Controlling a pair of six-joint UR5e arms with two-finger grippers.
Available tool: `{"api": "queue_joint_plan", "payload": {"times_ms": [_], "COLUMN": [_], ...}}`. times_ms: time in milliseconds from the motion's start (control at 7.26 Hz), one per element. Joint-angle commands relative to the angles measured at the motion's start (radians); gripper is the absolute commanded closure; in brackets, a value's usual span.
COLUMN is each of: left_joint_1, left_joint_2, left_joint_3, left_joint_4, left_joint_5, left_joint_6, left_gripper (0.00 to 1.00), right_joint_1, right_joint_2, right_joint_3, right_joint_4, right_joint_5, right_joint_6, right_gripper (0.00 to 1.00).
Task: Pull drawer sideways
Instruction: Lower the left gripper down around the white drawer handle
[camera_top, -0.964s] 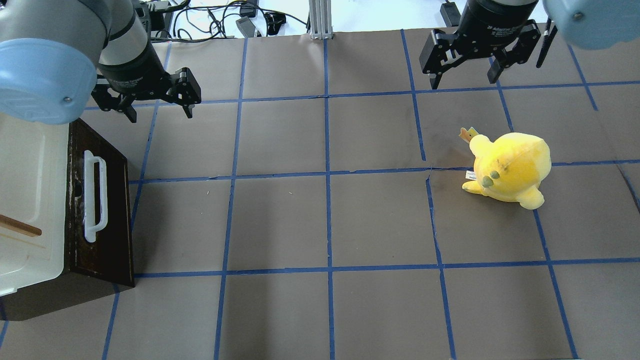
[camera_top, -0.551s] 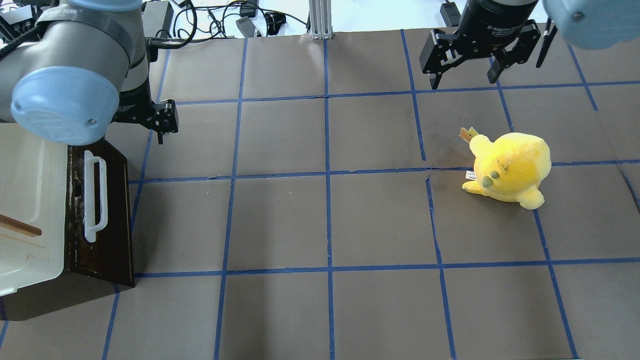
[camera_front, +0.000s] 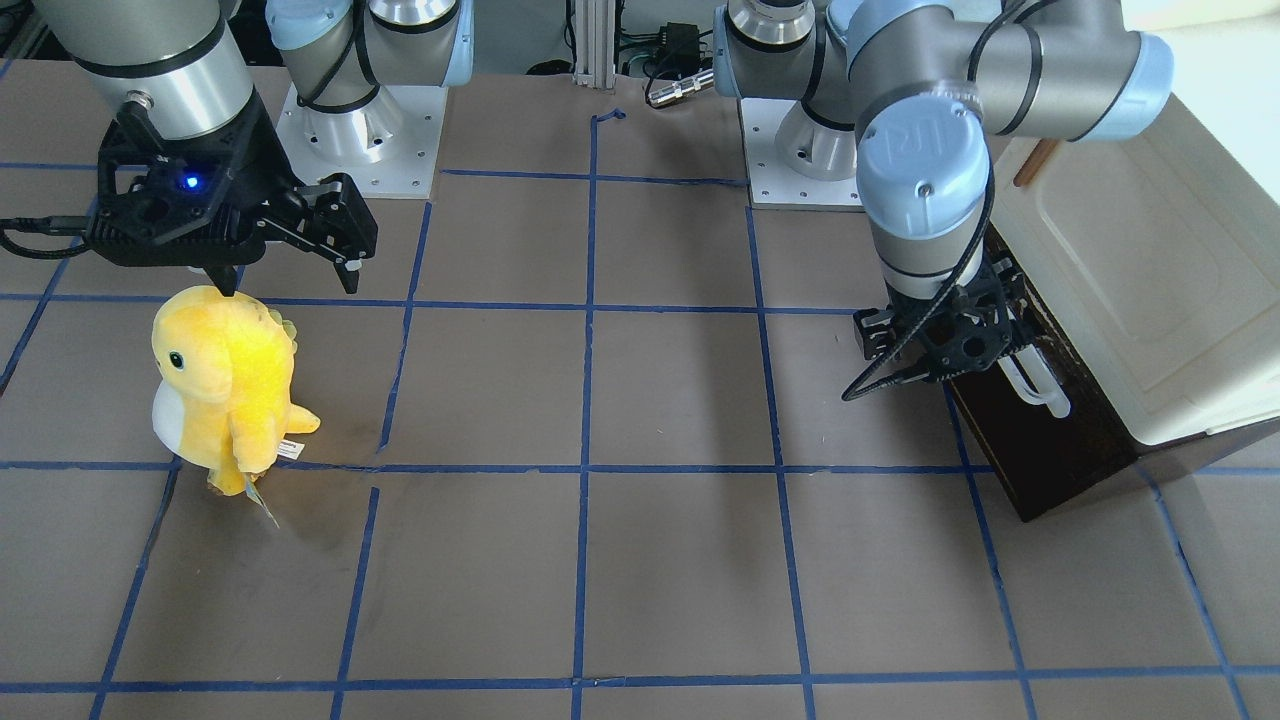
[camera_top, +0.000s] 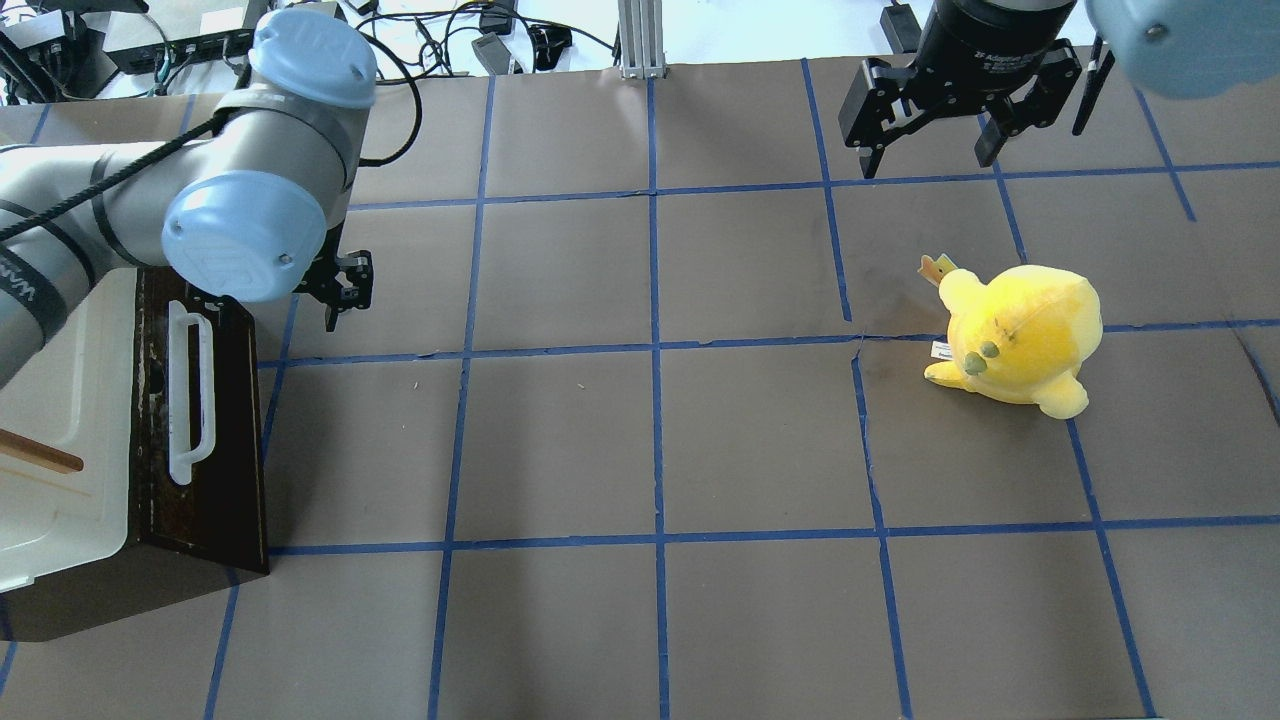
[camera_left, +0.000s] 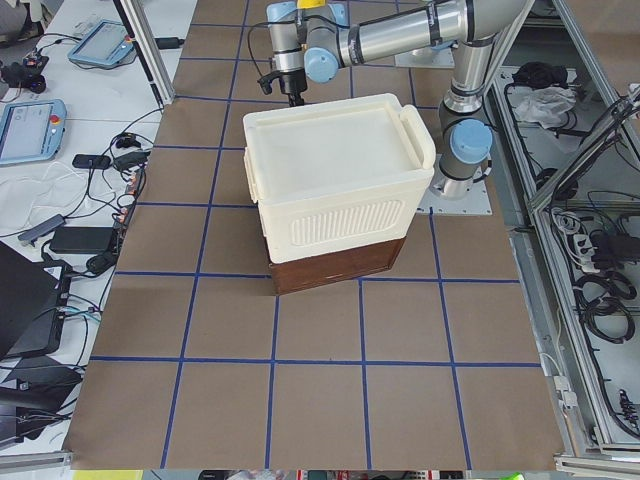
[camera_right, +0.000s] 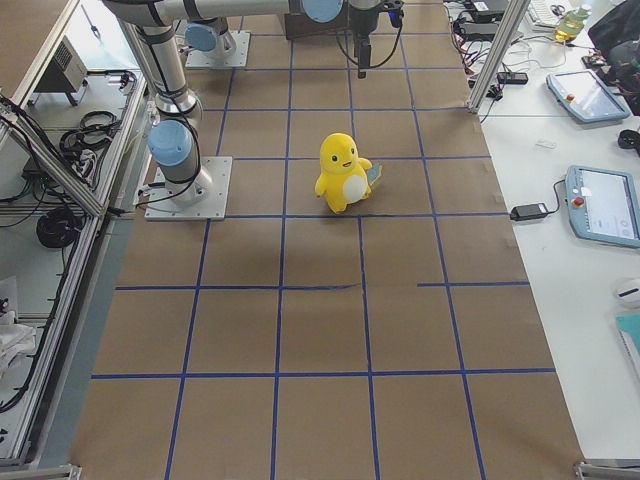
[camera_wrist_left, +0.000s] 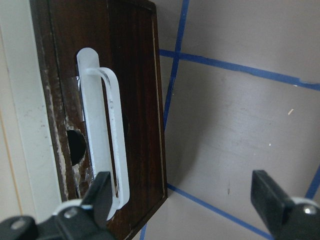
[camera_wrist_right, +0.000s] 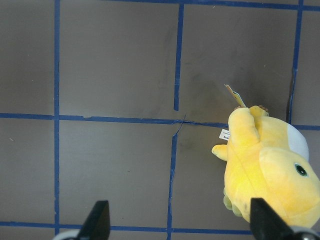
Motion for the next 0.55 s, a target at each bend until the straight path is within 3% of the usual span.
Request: {"api": "queue_joint_plan", "payload": {"times_ms": [0,138,413], "left_joint_1": [-0.033,-0.080,-0.090], "left_joint_2": [-0.097,-0.134,-0.162], "left_joint_3": [-0.013,-0.018,-0.033], "left_joint_4": [0.001,-0.011,-0.016], "left_joint_5": [0.097,0.243,0.313], "left_joint_6": [-0.098,-0.114,-0.111], "left_gripper": [0.00,0.00,0.00], "right_joint_1": [0.000,0.000,0.000], "right_joint_2": [0.000,0.000,0.000], "right_joint_3": [0.000,0.000,0.000], "right_joint_4": [0.000,0.000,0.000], "right_joint_5": [0.000,0.000,0.000], "right_joint_6": [-0.001,0.000,0.000], "right_gripper": [0.00,0.00,0.00]}}
